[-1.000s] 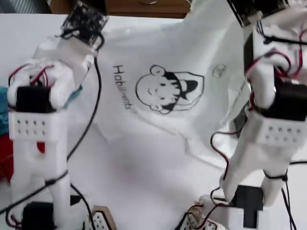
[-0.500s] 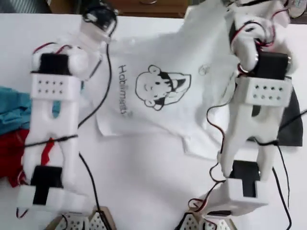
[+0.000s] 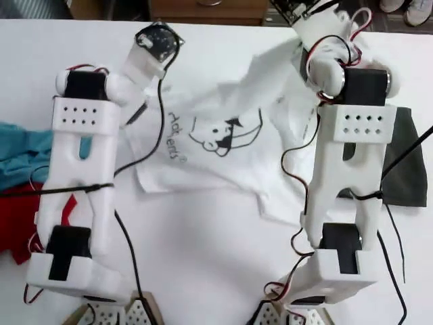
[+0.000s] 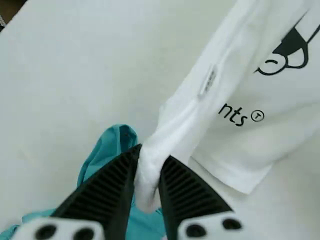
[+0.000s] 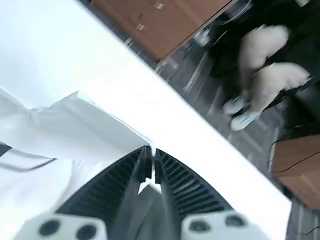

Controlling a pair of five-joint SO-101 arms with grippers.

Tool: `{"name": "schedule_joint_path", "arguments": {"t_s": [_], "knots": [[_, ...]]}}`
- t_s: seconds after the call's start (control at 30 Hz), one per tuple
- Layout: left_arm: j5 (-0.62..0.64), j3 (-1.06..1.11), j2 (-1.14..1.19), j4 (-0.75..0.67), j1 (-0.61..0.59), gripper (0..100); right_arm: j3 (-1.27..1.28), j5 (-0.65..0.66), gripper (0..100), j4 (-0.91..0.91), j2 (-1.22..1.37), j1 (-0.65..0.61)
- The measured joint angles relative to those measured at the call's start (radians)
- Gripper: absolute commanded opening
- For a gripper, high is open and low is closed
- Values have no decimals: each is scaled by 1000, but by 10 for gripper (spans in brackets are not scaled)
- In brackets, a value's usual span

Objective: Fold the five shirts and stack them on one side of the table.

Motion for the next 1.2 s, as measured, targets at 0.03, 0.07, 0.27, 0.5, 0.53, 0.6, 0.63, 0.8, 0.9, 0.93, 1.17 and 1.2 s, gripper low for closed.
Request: {"name": "schedule_joint_path", "arguments": {"t_s": [0.03,0.07,0.27,0.5,0.53,0.6,0.63,0.8,0.9,0.93,1.17,1.2], "knots": [[0,0,0,18,0,21,0,0,21,37,0,0],[0,0,0,37,2,21,0,0,21,72,0,0],[-5,12,0,118,6,21,26,0,21,241,0,0],[-5,129,0,138,6,21,249,5,21,259,-3,60],[-5,146,0,138,6,21,287,18,21,259,-6,69],[-5,178,0,138,6,21,356,57,21,259,-20,83],[-5,195,0,138,6,21,394,72,21,259,-41,83],[-5,267,0,138,41,21,565,137,21,236,-199,81],[-5,318,0,137,123,21,701,175,21,199,-299,81],[-5,333,0,137,149,21,753,183,21,186,-328,86],[-5,405,-2,120,195,21,1138,245,21,-9,-497,149],[-5,413,-2,114,190,21,1188,253,21,-40,-514,152]]}}
